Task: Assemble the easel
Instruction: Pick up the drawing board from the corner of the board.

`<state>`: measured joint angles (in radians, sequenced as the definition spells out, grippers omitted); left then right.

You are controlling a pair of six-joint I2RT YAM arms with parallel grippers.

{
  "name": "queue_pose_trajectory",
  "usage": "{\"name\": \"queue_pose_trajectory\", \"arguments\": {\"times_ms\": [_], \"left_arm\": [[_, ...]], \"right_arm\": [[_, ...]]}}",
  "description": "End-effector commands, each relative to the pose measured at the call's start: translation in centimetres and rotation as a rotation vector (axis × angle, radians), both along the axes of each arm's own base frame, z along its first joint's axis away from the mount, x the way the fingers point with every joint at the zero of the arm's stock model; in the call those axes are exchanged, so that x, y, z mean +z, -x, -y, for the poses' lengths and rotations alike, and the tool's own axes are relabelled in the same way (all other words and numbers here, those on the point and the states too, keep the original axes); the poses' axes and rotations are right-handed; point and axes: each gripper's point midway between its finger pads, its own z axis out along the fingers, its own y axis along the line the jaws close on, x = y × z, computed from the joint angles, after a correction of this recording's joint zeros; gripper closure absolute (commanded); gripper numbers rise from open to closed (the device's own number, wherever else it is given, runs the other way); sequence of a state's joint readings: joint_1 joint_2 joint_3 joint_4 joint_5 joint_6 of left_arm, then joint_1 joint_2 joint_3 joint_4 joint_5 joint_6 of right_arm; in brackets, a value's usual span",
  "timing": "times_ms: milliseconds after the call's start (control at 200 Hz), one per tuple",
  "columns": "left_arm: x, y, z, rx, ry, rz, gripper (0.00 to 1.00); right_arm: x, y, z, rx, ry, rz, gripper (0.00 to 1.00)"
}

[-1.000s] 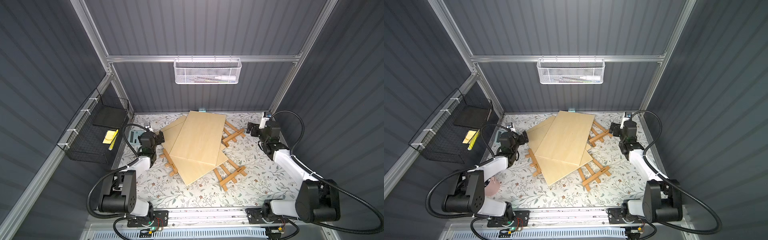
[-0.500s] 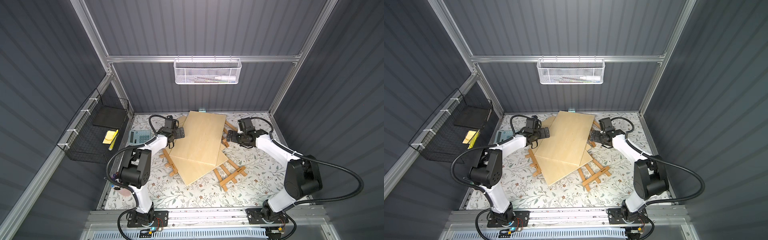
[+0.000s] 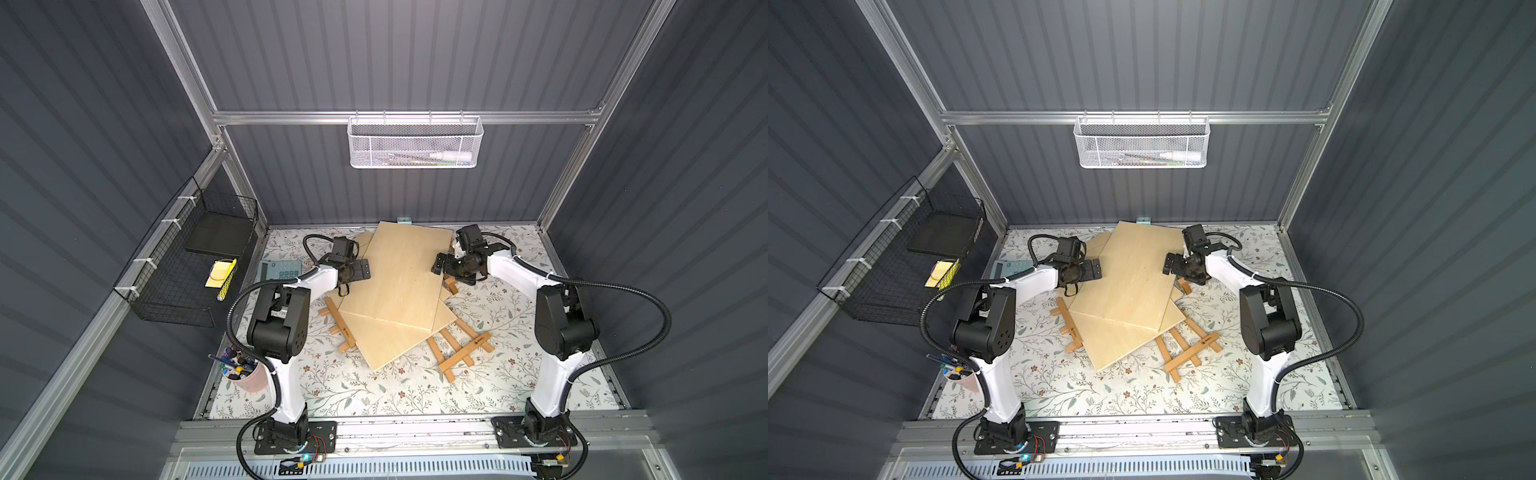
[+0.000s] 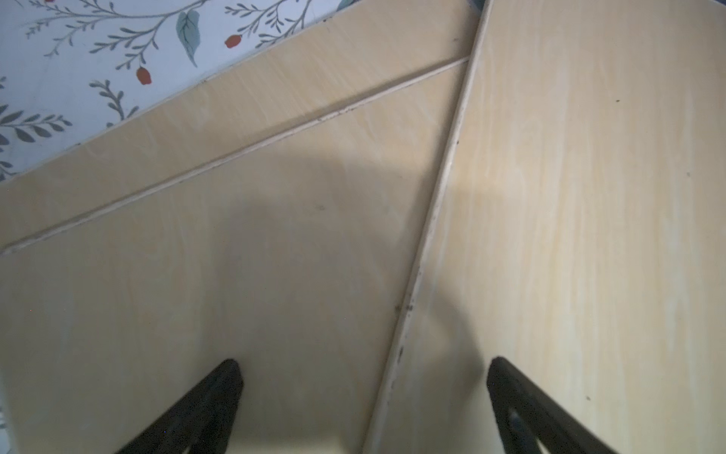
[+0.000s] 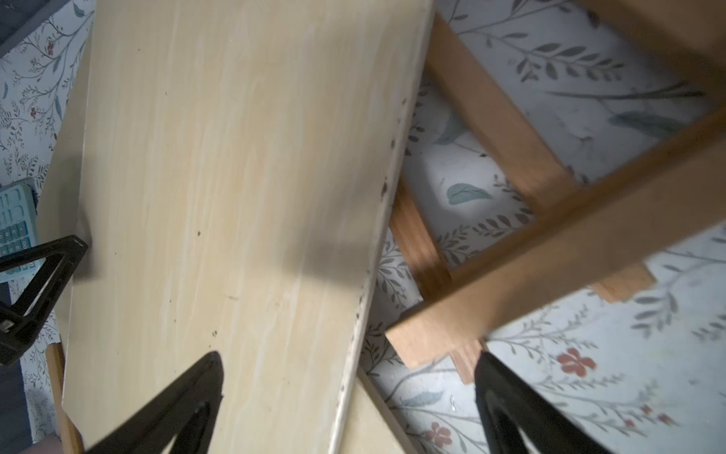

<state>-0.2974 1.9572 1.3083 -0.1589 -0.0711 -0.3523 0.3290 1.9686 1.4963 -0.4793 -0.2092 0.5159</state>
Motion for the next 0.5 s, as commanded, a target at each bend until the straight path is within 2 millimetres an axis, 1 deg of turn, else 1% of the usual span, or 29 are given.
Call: {"name": "queue_pose_trajectory", "arguments": {"times_ms": [0, 105, 175, 200, 210, 225, 385, 420, 435, 490], "left_arm": [[-2.8, 1.6, 1.5, -0.055, 0.062, -0.108, 0.01], [-3.2, 2.2, 2.6, -0.108, 0.107, -0.137, 0.01], [-3.6, 2.6, 3.3, -0.138, 0.143, -0.160, 0.01], [-3.7, 2.8, 3.6, -0.151, 0.155, -0.169, 0.01], [-3.8, 2.9, 3.8, -0.157, 0.161, -0.172, 0.01], [-3.8, 2.9, 4.0, -0.164, 0.170, -0.178, 0.01], [-5.1, 4.2, 5.5, -0.222, 0.249, -0.253, 0.01], [-5.3, 4.3, 5.7, -0.226, 0.257, -0.261, 0.01], [-5.2, 4.6, 6.1, -0.246, 0.284, -0.270, 0.01], [-5.2, 5.1, 6.8, -0.272, 0.323, -0.291, 0.01]], "right_arm": [[-0.4, -0.5, -1.7, 0.041, -0.057, -0.023, 0.01], [-0.8, -1.4, -2.8, 0.072, -0.070, -0.006, 0.01], [-1.3, -1.4, -3.2, 0.085, -0.072, -0.015, 0.01], [-1.1, -2.0, -3.4, 0.084, -0.081, 0.009, 0.01], [-1.2, -2.0, -3.5, 0.084, -0.080, 0.008, 0.01], [-1.2, -1.8, -4.1, 0.102, -0.114, -0.004, 0.01], [-1.9, -1.7, -5.1, 0.109, -0.171, -0.022, 0.01], [-1.9, -1.7, -5.2, 0.108, -0.183, -0.020, 0.01], [-1.8, -1.7, -5.3, 0.106, -0.189, -0.018, 0.01], [-1.6, -1.7, -5.6, 0.108, -0.213, -0.013, 0.01]]}}
